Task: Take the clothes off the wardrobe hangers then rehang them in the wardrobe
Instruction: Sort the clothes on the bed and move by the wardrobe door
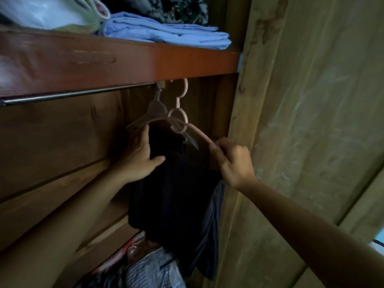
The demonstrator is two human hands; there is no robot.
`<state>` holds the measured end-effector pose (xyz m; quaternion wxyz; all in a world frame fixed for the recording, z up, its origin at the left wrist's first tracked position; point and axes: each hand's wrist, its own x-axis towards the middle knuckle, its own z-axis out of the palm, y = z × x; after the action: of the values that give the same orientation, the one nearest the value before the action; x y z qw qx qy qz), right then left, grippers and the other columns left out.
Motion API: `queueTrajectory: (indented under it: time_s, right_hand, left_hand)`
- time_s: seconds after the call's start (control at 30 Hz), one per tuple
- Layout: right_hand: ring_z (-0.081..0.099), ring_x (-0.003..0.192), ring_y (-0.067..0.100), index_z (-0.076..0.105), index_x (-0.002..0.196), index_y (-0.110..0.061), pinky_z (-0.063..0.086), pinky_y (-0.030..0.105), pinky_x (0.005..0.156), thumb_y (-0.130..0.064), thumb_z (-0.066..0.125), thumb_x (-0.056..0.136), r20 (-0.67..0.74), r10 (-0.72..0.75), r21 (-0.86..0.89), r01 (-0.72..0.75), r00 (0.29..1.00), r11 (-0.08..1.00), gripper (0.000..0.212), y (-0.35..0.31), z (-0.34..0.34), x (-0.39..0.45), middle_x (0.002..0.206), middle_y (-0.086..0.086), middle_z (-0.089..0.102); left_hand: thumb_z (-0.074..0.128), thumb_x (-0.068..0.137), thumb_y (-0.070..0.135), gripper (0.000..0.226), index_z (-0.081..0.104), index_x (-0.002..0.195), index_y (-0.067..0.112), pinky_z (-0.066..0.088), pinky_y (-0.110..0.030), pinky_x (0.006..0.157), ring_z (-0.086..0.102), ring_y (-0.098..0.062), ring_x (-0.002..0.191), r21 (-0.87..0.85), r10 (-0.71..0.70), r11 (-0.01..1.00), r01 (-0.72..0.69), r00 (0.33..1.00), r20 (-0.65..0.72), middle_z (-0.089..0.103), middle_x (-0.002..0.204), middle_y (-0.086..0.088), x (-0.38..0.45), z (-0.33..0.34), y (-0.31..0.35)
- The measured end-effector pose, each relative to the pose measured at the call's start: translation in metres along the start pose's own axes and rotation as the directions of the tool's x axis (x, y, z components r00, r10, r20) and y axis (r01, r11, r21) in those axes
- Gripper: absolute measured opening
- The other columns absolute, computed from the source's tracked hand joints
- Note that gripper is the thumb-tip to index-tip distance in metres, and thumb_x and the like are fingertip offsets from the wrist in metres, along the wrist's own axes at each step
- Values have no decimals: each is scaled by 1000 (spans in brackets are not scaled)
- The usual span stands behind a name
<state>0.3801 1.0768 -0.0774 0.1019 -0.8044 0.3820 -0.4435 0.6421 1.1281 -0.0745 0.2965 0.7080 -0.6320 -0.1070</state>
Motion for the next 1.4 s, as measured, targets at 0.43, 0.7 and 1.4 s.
queueTrajectory:
  time_s: [0.43,0.7,1.4]
  right_hand:
    - [56,54,9,58,77,-30,46,37,55,-32,60,98,-61,83,-130,-91,995,987,21,35,-140,-109,55,-9,53]
    - [60,47,12,65,74,-19,45,28,53,-26,63,96,-18,421,-92,-421,907,902,22,60,-256,-174,57,-10,65]
    - [63,54,9,69,79,-31,53,33,58,-27,67,94,-406,518,-323,-648,753,690,15,48,-456,-343,59,-19,63]
  left_hand:
    - [41,103,34,18,50,116,24,49,-43,88,61,-29,102,120,188,974,-193,981,55,63,108,-5,12,75,99]
    - [53,100,19,23,51,77,20,46,-42,69,59,-16,68,-179,488,863,-472,871,55,60,71,-2,-16,124,189]
    - [65,78,47,15,72,92,44,57,-34,64,64,-18,68,-726,869,397,-562,485,99,69,74,2,-127,266,452]
